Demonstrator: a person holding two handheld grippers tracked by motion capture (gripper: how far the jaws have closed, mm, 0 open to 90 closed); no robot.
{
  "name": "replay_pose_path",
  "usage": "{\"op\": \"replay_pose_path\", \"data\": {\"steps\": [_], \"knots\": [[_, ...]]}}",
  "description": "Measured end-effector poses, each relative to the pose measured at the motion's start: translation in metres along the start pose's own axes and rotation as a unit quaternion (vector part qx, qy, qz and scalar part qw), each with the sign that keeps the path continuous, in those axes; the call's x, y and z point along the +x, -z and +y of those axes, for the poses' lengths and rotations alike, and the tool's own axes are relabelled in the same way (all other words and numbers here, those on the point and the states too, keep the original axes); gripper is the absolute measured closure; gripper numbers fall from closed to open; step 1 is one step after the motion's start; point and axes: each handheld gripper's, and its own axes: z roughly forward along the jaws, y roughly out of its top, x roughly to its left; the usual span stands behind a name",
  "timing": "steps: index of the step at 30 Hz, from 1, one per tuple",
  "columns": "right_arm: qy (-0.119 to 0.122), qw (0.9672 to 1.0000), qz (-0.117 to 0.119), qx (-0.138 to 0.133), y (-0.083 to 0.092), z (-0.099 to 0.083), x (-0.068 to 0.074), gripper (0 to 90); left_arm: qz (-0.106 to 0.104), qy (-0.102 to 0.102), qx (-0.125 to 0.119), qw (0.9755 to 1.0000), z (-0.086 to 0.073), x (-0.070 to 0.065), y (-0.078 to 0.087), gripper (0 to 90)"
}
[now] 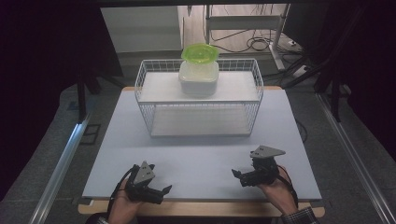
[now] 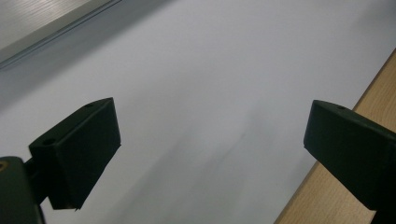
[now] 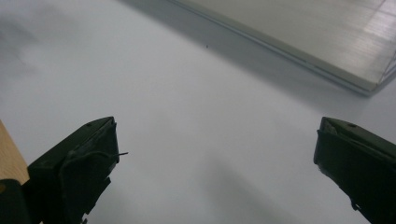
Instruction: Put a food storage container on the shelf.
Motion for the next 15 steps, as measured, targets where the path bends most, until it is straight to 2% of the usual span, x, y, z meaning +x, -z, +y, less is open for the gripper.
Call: {"op": "replay_pose_path", "data": {"steps": [9, 15], "knots": [[-0.003, 0.9995, -0.005, 0.032, -0.005, -0.021, 0.001, 0.3, -0.002, 0.002, 0.002, 1.0000, -0.001, 0.000, -0.001, 3.1], [0.002, 0.9983, -0.006, 0.058, -0.013, -0.028, 0.001, 0.3, -0.003, 0.001, 0.003, 1.0000, 0.000, 0.001, -0.001, 3.1]]}}
